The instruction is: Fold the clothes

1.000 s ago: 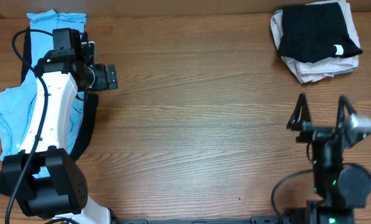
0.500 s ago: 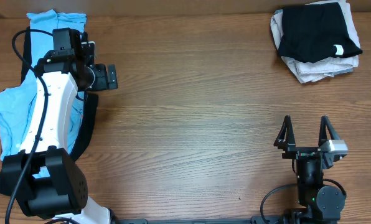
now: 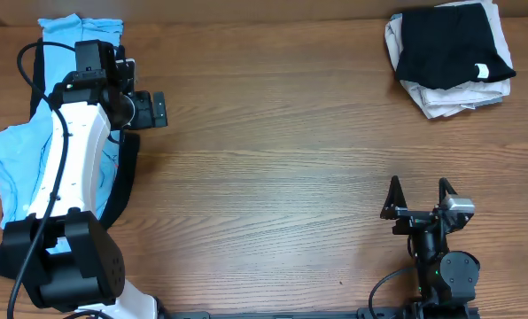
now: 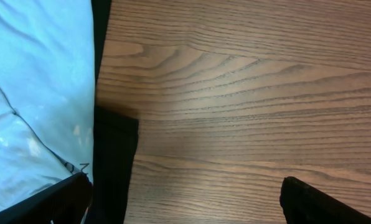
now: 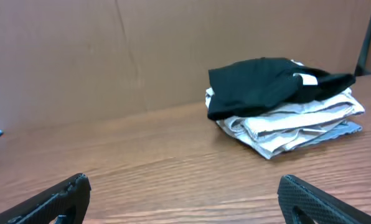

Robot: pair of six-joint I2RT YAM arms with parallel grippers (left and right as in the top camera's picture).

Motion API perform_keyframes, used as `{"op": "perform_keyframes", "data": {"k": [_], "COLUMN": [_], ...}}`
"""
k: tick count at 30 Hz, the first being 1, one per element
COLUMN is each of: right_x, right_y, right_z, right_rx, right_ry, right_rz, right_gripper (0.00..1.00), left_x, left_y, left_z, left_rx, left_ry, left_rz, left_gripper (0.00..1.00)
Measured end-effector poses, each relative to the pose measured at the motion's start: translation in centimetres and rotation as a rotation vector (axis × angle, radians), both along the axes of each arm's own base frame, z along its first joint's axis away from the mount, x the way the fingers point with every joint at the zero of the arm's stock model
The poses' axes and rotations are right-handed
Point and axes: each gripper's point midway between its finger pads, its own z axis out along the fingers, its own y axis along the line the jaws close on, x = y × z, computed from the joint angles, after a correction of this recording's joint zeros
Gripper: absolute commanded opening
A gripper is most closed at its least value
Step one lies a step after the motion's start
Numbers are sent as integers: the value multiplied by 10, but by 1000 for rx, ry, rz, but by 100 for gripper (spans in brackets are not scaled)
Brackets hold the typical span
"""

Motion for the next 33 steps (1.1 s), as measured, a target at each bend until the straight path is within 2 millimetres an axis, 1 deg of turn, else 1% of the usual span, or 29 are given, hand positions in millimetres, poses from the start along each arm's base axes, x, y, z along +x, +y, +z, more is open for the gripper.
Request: {"op": "perform_keyframes", "data": {"k": [27,29,32,33], "right_x": [0,0,0,0], "right_y": [1,1,1,1], "right_z": [0,0,0,0], "right_rx": [0,0,1,0], "right_ry": [1,0,1,1], "right_rz": [4,5,5,5], "right_gripper": [100,100,100,100], "left_x": [0,-4,-20,-20], "left_y": [0,0,-3,-4], "left_z": [0,-2,-7,-7], "left_rx": [0,-2,-15,-19], "left_ry": [1,18,87,87], "left_rz": [0,0,1,0], "left_gripper": [100,100,100,100]}}
